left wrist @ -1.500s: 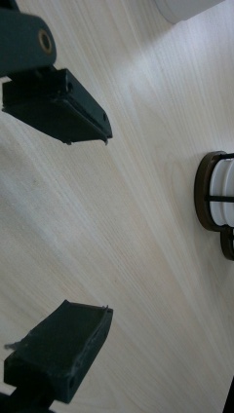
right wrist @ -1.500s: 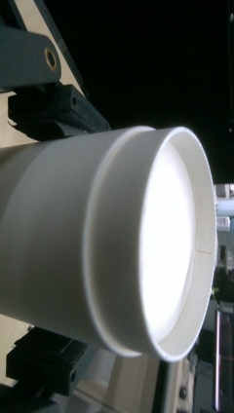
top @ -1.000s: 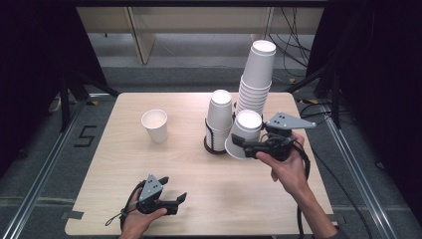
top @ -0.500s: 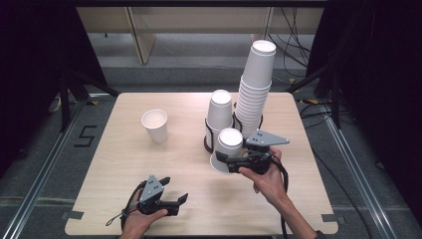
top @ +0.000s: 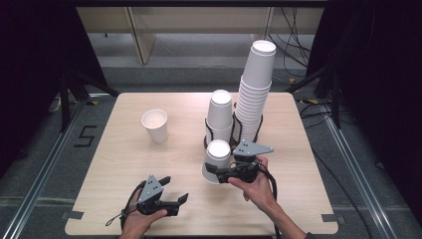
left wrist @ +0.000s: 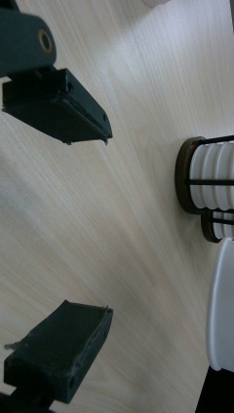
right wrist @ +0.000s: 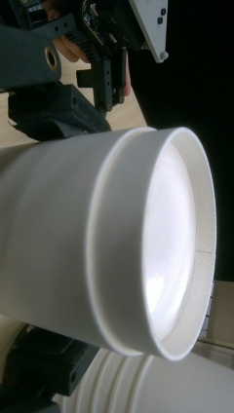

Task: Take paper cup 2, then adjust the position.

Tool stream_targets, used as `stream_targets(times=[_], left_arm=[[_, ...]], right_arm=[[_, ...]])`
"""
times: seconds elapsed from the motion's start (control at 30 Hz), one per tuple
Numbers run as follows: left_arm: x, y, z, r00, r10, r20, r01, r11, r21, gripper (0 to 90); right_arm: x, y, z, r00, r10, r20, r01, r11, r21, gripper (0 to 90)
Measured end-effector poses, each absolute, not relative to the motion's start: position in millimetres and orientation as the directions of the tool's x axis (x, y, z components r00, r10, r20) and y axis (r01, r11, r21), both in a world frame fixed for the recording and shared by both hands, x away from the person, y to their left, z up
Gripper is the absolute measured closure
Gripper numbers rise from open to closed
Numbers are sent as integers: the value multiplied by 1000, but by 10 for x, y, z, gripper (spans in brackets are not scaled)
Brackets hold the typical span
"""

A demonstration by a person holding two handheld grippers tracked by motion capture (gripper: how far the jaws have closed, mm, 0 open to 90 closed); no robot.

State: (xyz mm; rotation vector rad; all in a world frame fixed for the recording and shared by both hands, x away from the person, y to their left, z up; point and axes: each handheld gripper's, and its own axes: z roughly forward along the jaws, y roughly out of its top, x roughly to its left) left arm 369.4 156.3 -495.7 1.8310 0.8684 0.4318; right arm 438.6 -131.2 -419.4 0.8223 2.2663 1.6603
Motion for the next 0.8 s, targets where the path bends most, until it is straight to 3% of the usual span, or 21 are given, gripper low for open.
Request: stream_targets(times=[0.3,0.8], left_arm=[[3682,1562,-4955,685,721,-105,356,-205,912,143],[3586,1430,-4879,736,672,-78,243,-155,957,142]], right_arm=[[4330,-1174,-4304,-843,521,133,304,258,917,198],[4235,-988,-4335,-865,479,148,299,254,920,198]])
